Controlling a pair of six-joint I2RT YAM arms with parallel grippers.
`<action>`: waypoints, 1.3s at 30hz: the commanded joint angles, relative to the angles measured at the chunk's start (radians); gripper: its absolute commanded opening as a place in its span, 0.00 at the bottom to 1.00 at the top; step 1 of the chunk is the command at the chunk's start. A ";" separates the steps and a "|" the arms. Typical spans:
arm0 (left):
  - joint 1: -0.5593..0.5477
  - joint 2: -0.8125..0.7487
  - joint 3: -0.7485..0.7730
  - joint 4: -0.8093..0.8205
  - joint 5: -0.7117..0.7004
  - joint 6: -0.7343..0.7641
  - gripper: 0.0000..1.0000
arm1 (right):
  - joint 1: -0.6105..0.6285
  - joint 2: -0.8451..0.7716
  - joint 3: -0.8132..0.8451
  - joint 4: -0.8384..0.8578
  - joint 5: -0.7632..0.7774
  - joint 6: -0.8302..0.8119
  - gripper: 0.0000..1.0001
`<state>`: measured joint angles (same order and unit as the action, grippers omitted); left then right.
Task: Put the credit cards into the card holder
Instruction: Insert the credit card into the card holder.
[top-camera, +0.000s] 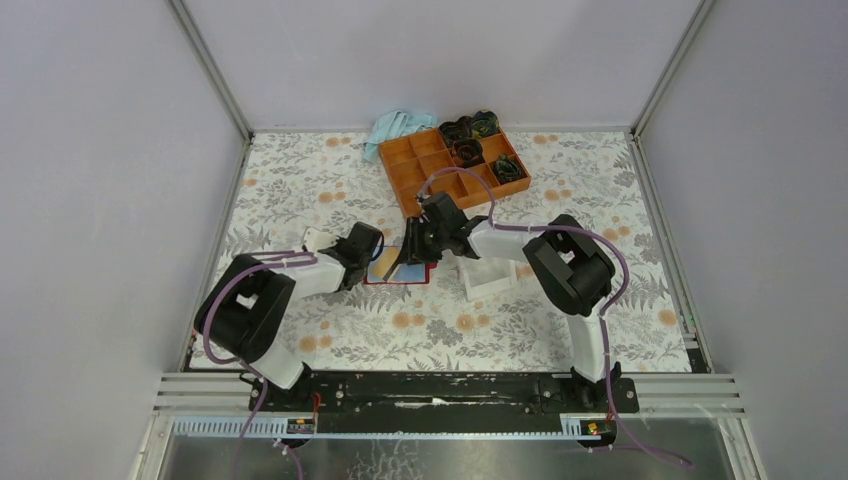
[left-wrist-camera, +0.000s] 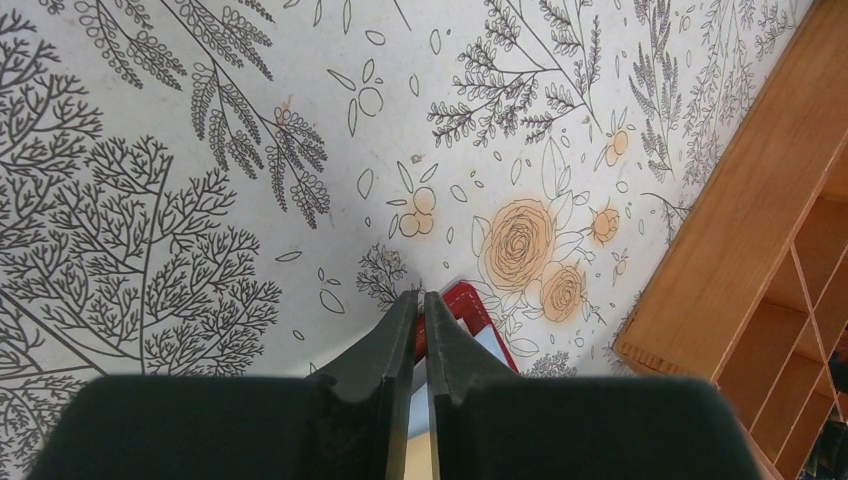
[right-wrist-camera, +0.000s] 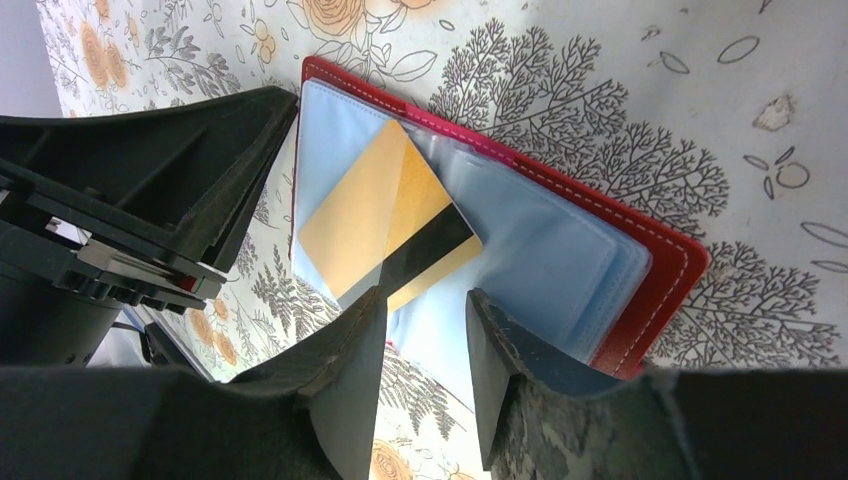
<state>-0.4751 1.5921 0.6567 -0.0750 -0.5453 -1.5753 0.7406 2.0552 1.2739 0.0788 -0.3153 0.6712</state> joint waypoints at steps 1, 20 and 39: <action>0.000 0.040 -0.059 -0.083 0.091 0.028 0.15 | 0.027 -0.062 -0.023 -0.023 0.045 0.021 0.43; -0.032 0.022 -0.091 -0.072 0.092 0.024 0.14 | 0.070 0.025 -0.128 0.201 0.100 0.275 0.43; -0.036 0.029 -0.101 -0.065 0.091 0.037 0.14 | 0.077 0.016 -0.211 0.376 0.132 0.340 0.17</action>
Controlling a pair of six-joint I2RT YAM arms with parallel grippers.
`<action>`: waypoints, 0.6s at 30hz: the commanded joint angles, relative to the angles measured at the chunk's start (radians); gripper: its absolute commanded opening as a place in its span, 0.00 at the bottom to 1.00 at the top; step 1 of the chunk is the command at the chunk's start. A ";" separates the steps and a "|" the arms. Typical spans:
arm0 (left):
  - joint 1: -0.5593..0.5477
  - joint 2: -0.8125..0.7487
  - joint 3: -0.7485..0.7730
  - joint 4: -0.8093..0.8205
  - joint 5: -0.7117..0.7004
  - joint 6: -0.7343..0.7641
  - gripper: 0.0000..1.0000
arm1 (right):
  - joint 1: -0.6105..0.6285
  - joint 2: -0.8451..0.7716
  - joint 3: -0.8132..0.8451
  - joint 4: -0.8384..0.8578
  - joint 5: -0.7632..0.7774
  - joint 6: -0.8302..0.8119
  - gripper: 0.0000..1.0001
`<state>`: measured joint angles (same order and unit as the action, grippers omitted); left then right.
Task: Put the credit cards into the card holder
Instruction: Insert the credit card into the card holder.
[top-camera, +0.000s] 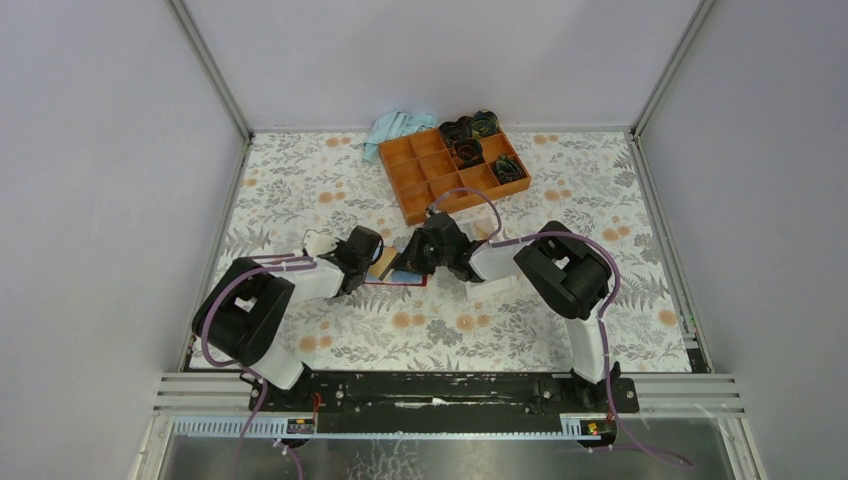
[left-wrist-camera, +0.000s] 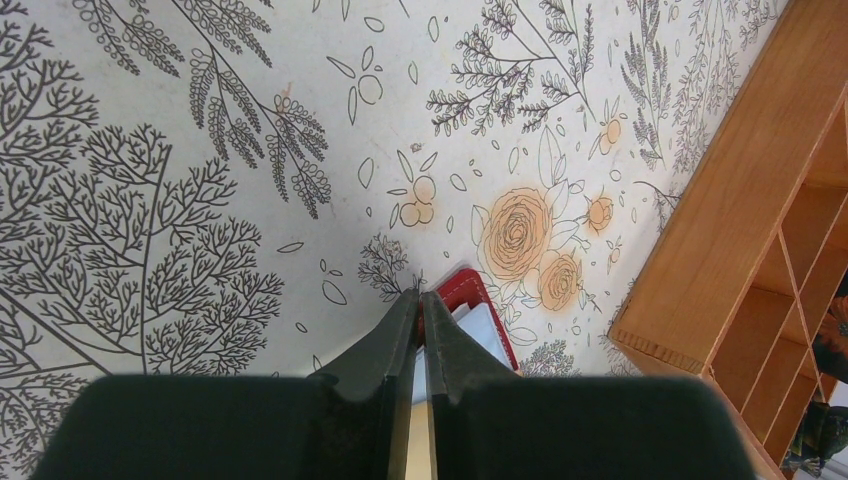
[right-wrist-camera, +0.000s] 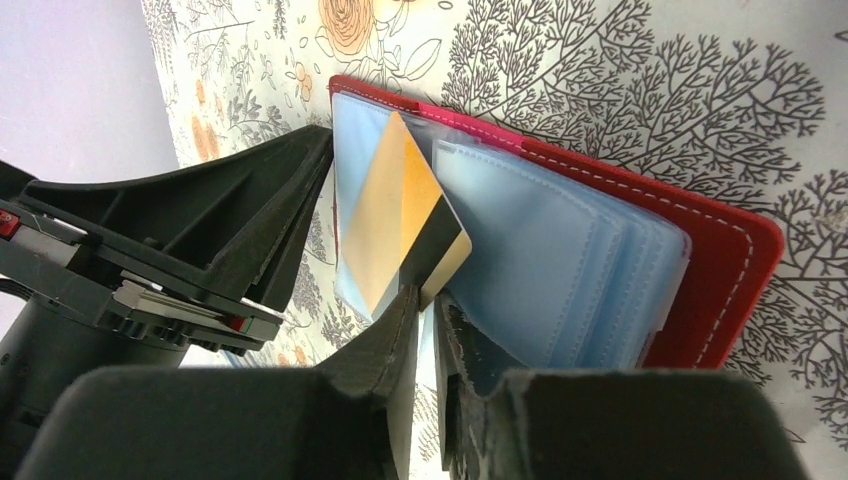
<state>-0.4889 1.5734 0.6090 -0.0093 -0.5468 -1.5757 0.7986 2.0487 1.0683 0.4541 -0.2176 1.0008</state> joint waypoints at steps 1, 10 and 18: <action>-0.022 0.046 -0.054 -0.131 0.091 0.039 0.13 | 0.018 0.020 -0.005 -0.005 0.036 0.007 0.15; -0.023 -0.003 -0.054 -0.135 0.074 0.071 0.14 | 0.017 0.000 0.038 -0.101 0.036 -0.052 0.02; -0.037 -0.112 -0.046 -0.169 -0.006 0.164 0.15 | 0.012 -0.014 0.095 -0.197 0.021 -0.107 0.00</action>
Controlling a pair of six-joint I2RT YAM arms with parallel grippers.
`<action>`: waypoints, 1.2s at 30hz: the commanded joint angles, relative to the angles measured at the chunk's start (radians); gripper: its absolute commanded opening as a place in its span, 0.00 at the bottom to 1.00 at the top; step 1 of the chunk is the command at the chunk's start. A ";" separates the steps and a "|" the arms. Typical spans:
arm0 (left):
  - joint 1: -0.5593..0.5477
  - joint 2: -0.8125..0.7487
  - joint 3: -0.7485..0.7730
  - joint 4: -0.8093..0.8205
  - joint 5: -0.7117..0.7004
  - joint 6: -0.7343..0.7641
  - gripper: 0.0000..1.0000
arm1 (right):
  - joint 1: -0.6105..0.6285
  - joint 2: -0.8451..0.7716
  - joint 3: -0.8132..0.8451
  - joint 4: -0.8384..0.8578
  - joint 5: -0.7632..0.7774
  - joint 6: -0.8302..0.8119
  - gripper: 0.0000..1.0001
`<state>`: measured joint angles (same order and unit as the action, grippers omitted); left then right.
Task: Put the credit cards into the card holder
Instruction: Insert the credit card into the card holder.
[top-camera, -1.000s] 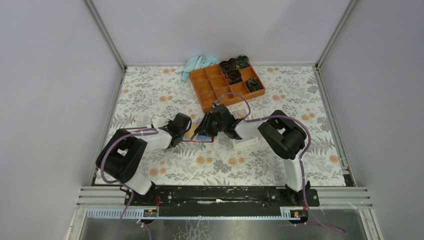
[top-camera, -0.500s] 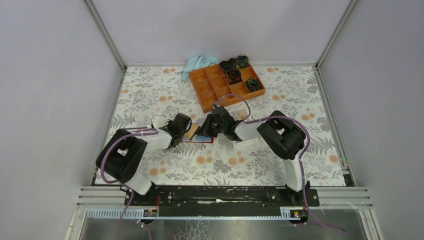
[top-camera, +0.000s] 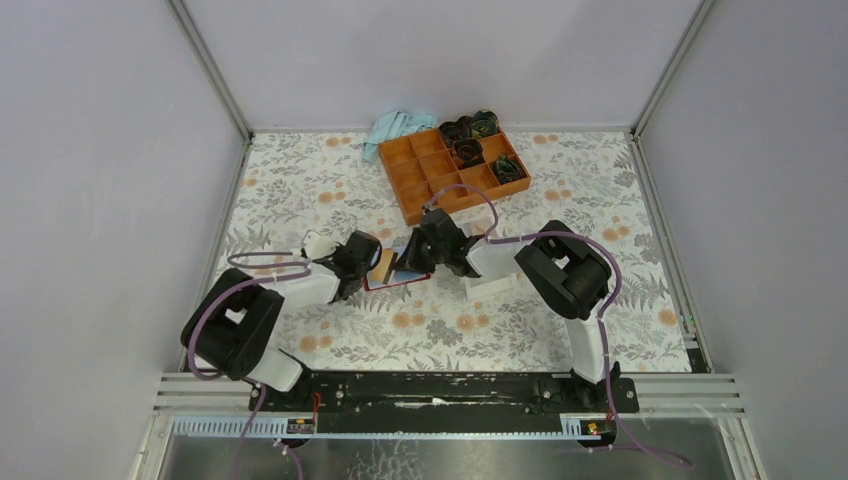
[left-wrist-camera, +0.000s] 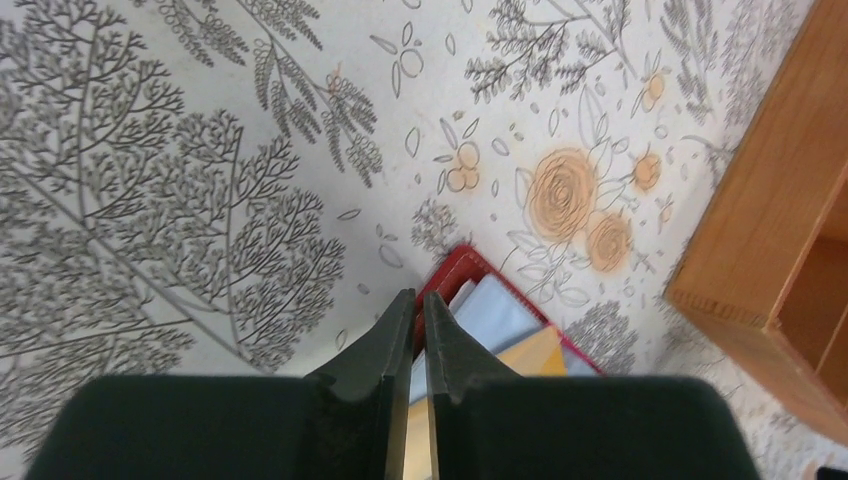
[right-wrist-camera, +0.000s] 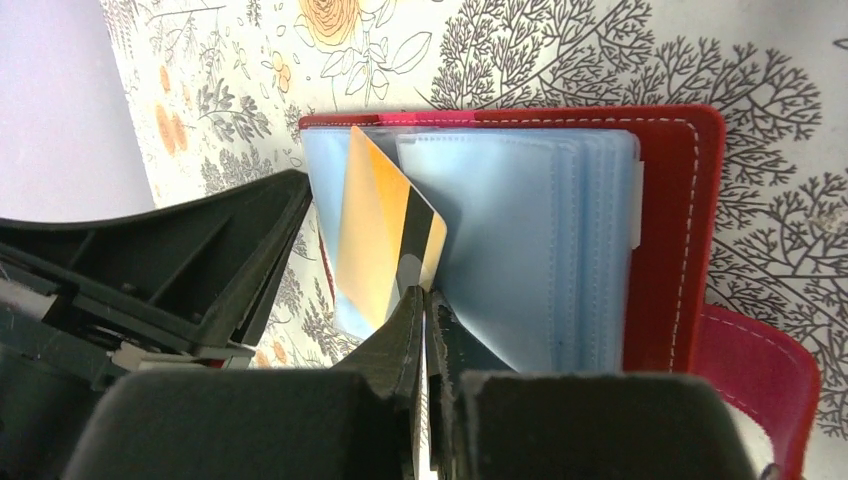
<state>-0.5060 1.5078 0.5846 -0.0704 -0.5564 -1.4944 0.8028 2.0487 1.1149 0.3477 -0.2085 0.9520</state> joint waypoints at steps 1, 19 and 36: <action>-0.021 -0.057 -0.020 -0.108 0.001 0.101 0.15 | 0.006 -0.014 0.057 -0.101 0.009 -0.064 0.00; -0.029 0.080 0.024 -0.051 0.034 0.154 0.17 | -0.033 -0.015 0.154 -0.298 -0.068 -0.199 0.00; -0.029 0.128 0.059 -0.056 0.037 0.160 0.17 | -0.114 0.024 0.266 -0.466 -0.223 -0.304 0.00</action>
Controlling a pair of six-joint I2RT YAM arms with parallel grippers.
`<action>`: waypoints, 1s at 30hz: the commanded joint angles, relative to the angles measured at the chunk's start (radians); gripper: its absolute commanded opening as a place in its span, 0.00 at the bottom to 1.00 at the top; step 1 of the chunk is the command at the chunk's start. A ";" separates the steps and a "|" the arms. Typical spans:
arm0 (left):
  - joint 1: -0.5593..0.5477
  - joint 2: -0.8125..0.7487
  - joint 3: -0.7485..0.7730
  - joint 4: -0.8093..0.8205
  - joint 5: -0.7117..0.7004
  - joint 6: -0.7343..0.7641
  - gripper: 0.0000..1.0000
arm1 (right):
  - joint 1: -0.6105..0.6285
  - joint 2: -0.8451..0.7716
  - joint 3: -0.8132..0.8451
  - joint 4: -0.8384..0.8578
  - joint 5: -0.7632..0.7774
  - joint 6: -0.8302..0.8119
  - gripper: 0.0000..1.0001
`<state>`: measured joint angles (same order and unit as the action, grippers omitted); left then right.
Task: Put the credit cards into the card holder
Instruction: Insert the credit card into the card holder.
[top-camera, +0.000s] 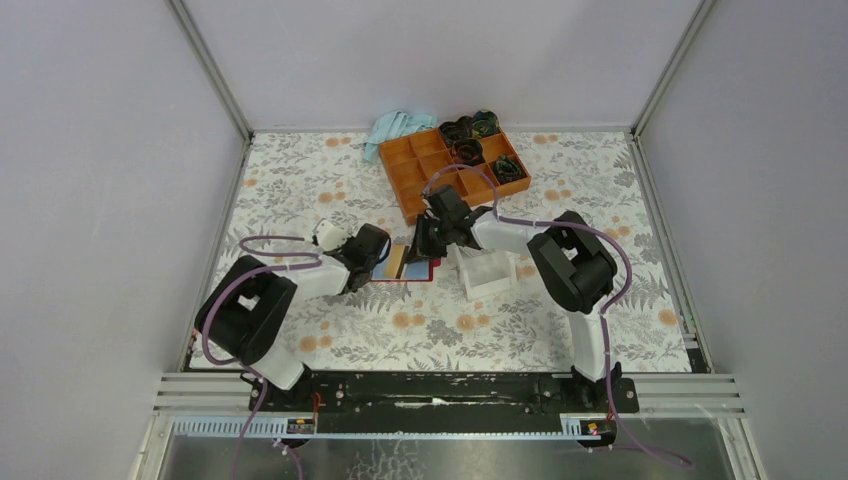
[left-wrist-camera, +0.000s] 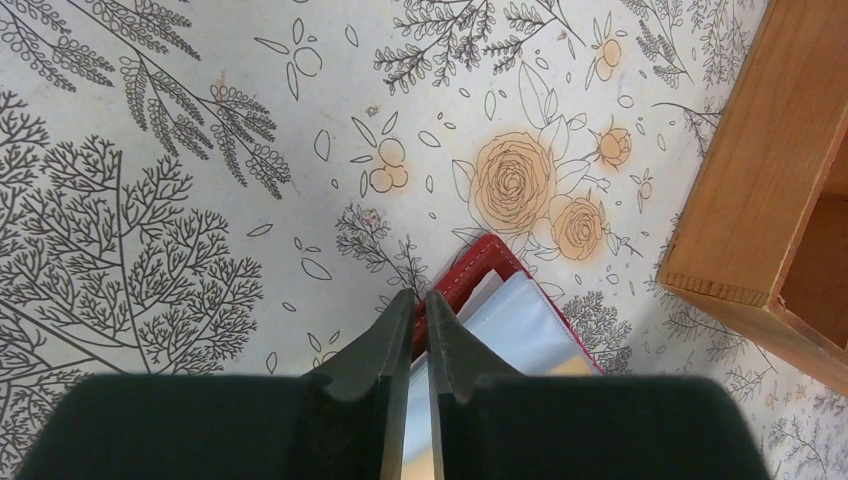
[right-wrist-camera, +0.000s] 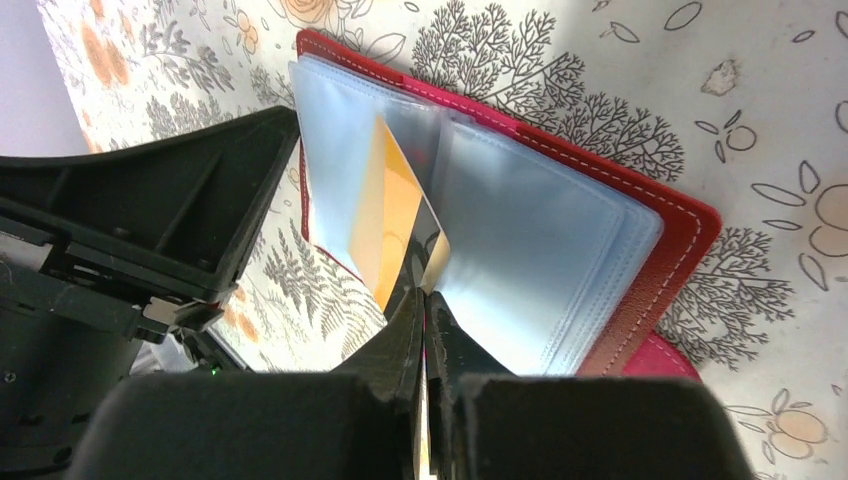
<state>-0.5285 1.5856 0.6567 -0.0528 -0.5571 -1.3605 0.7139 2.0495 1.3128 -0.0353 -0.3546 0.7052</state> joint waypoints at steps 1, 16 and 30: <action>-0.005 0.052 -0.013 -0.072 0.039 0.027 0.17 | -0.029 0.034 0.088 -0.105 -0.087 -0.069 0.00; -0.005 0.061 -0.012 -0.057 0.034 0.042 0.17 | -0.053 0.159 0.206 -0.219 -0.177 -0.136 0.00; -0.005 0.076 -0.016 -0.039 0.048 0.038 0.17 | -0.051 0.209 0.292 -0.267 -0.184 -0.150 0.00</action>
<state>-0.5285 1.6077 0.6636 -0.0147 -0.5598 -1.3499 0.6609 2.2318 1.5646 -0.2626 -0.5346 0.5808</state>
